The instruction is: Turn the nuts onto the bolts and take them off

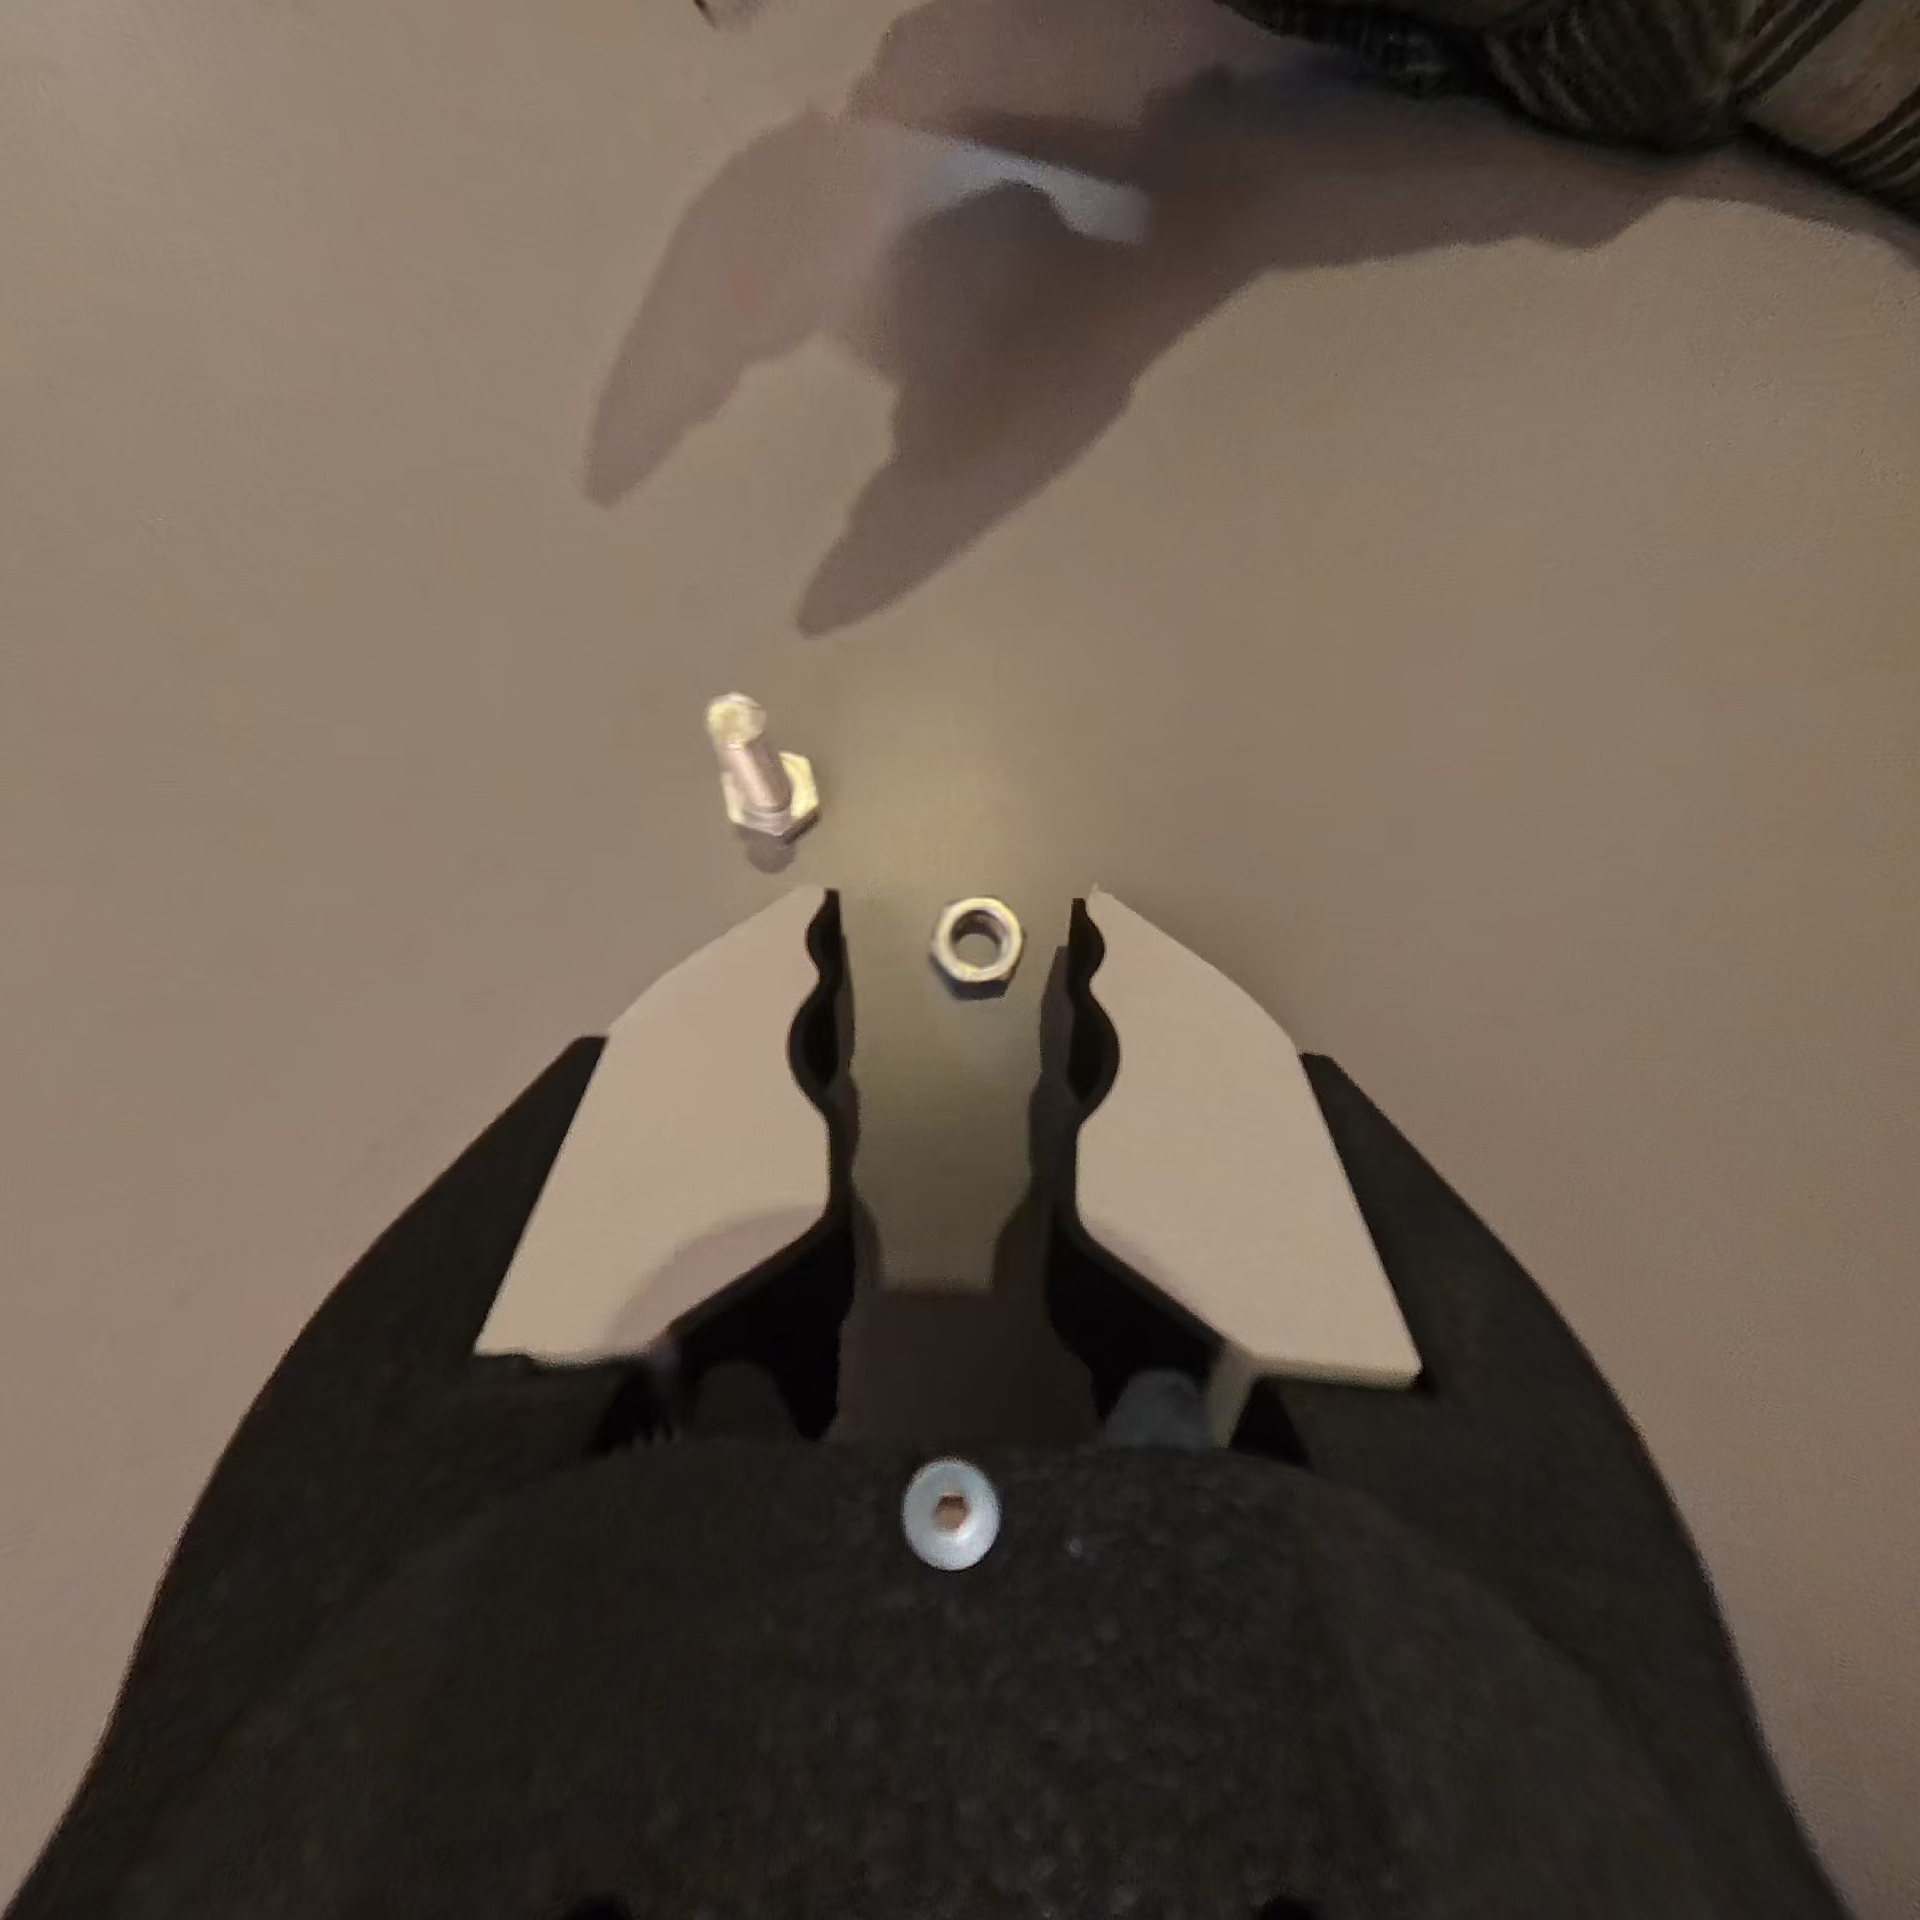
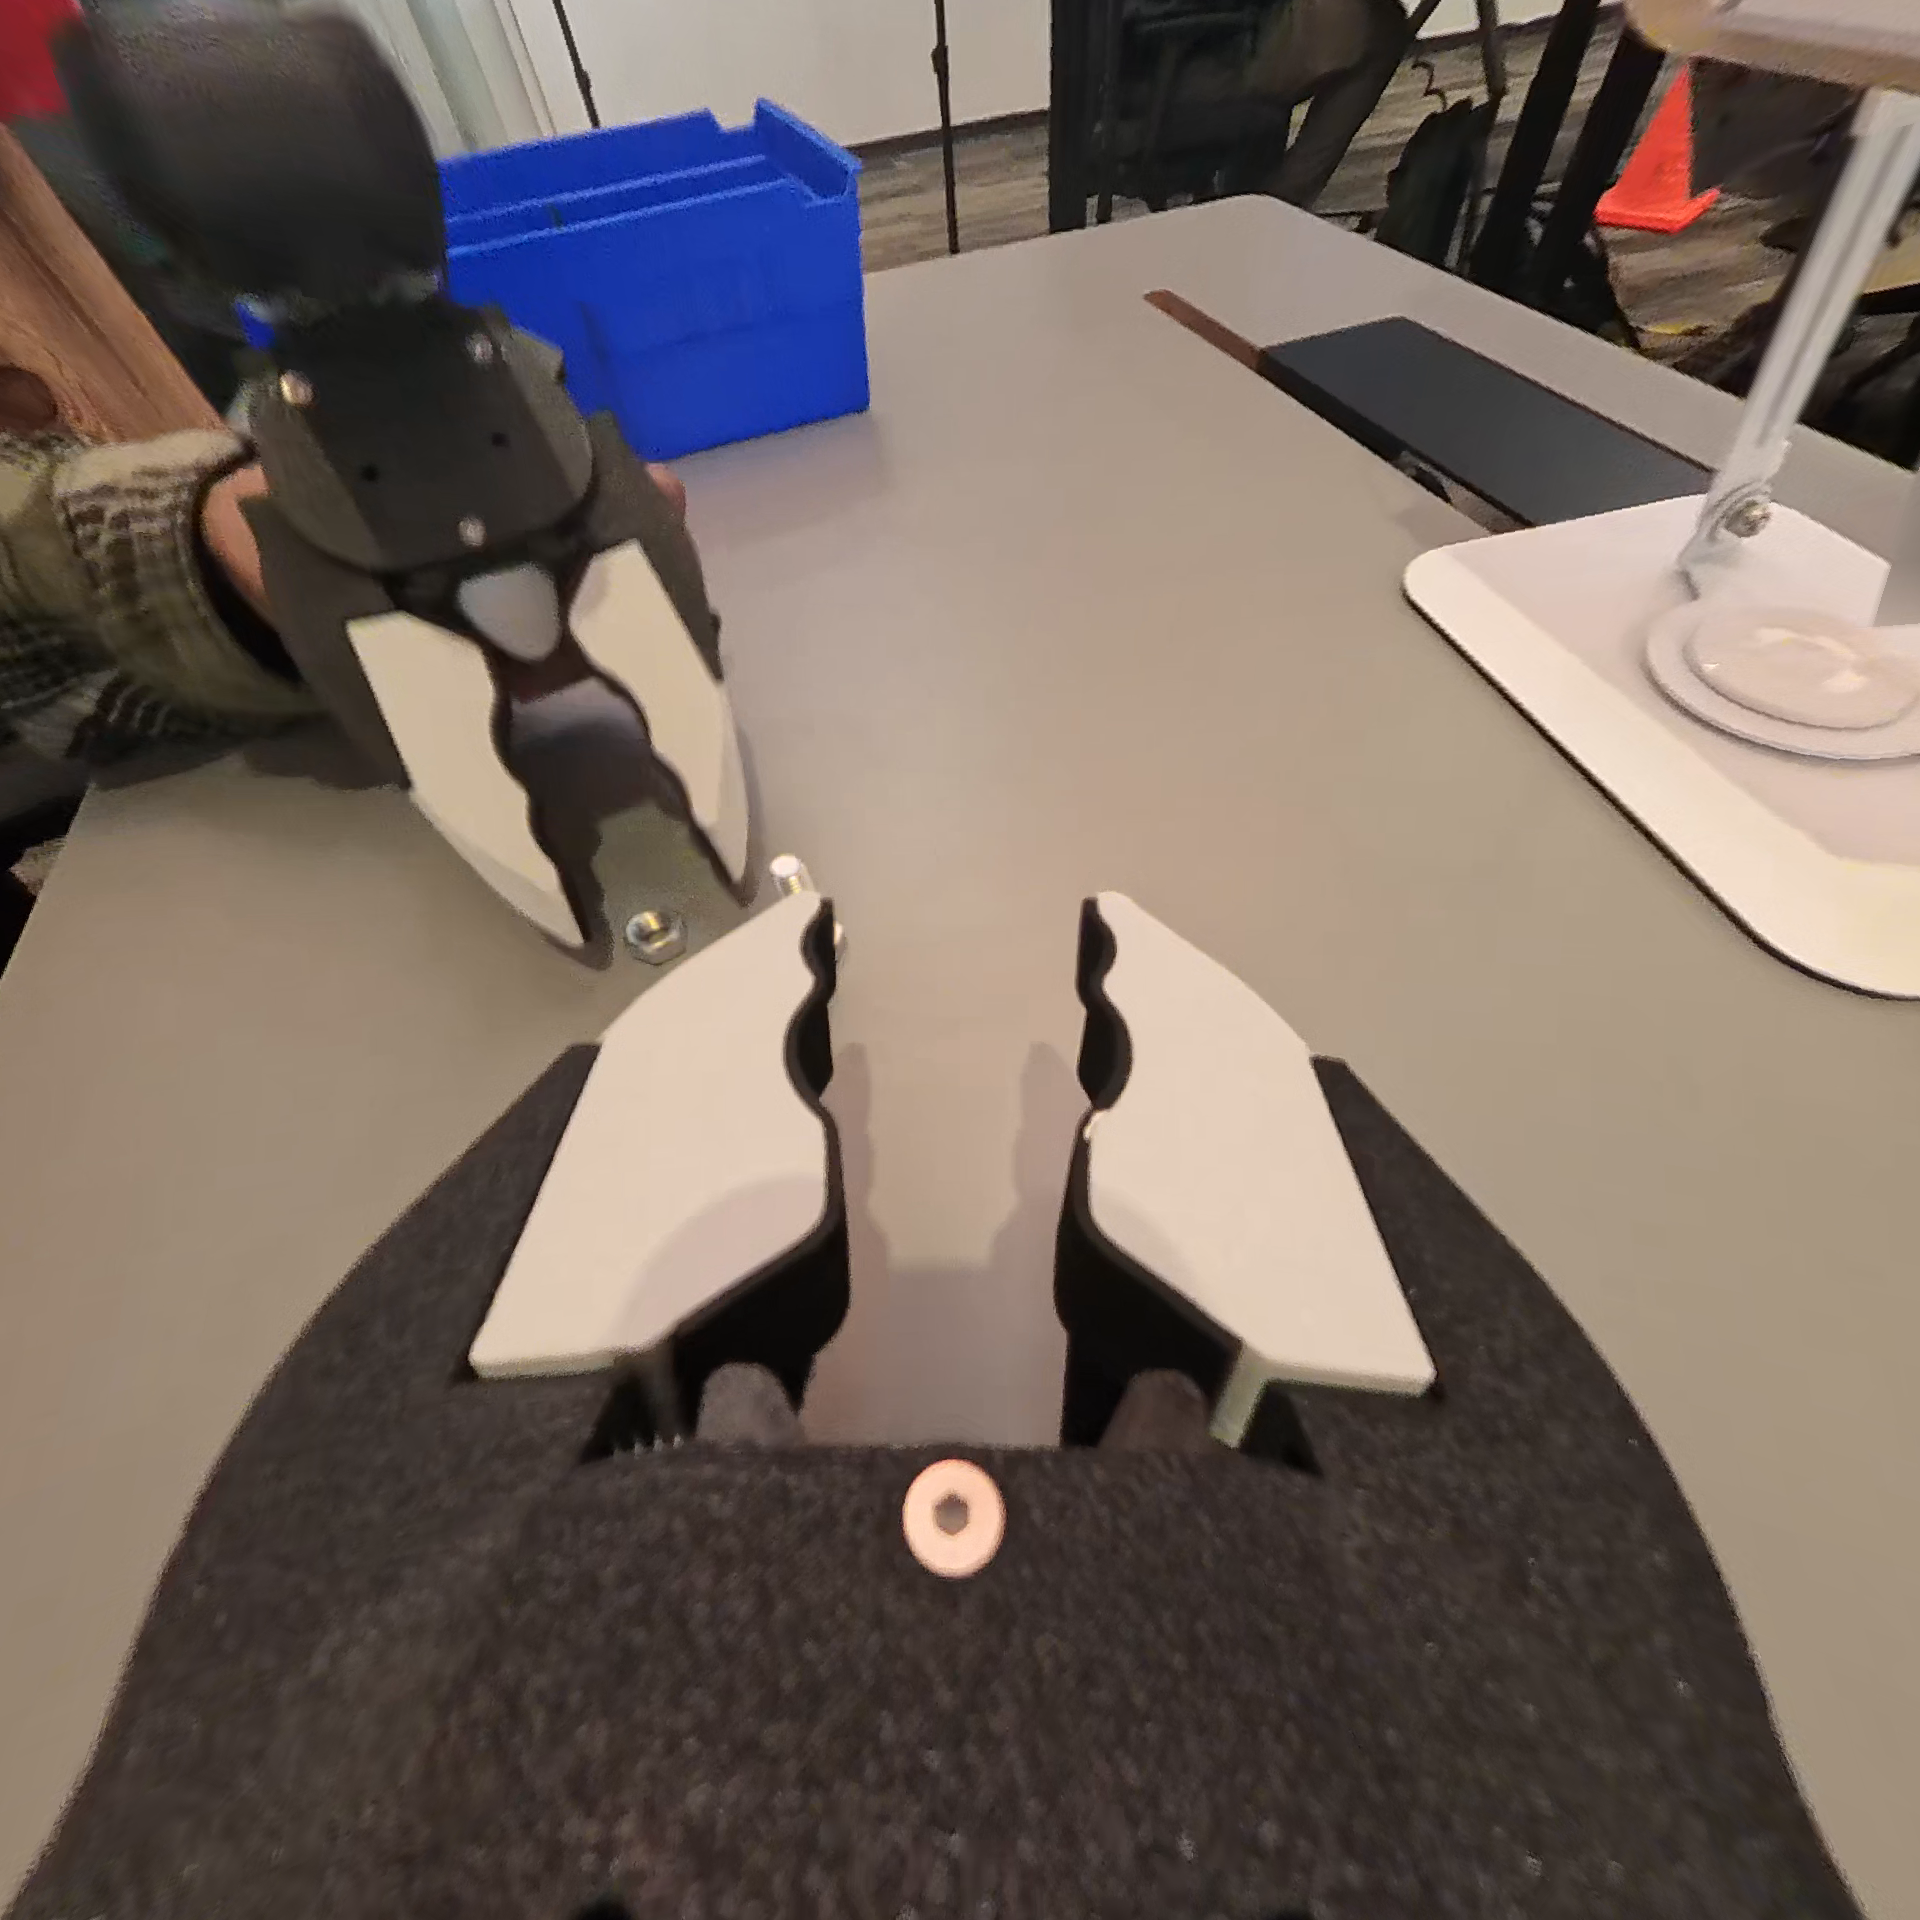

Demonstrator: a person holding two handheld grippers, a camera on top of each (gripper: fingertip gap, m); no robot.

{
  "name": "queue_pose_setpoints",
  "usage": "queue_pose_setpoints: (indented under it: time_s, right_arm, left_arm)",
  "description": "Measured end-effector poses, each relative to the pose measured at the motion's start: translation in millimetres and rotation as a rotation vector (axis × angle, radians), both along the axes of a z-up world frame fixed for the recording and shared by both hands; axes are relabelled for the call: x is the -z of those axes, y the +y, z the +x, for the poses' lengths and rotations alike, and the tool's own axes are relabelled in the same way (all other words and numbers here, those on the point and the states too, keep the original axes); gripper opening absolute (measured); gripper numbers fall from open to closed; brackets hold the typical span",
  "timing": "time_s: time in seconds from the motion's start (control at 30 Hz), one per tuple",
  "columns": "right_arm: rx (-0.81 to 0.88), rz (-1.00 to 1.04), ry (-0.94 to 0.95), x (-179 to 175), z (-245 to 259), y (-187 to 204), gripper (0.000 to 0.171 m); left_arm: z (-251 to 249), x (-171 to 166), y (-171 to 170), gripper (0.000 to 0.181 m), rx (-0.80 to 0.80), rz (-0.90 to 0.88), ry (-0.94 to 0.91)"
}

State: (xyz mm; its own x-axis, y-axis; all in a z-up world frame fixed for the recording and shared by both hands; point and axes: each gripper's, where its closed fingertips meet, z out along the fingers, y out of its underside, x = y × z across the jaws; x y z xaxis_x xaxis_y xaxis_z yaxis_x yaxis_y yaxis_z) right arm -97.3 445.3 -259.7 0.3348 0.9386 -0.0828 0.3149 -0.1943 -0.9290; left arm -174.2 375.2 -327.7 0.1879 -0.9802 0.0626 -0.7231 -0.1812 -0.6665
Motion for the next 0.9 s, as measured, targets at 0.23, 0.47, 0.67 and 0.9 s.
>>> queue_pose_setpoints:
  time_s: [0.23, 0.47, 0.67, 0.9]
  right_arm:
    - [-0.096, 0.001, -0.055, 6.9, -31.0, -21.9, 0.037]
    - [-0.148, -0.011, -0.234, 38.9, -61.7, -25.3, 0.032]
    - [-0.201, -0.066, -0.329, 59.6, -71.8, -27.1, 0.015]
    - [-0.215, -0.123, -0.186, 11.7, -78.6, -22.1, 0.009]
  left_arm:
    - [-24.3, -50.1, 41.5, 0.049, -0.053, 0.047, -0.235]
    - [-36.2, -56.7, 60.8, 0.049, -0.088, 0.022, -0.434]
    - [-36.6, -43.9, 57.0, 0.051, -0.070, 0.040, -0.381]
    - [-25.0, -51.1, 47.6, 0.051, -0.041, 0.006, -0.456]
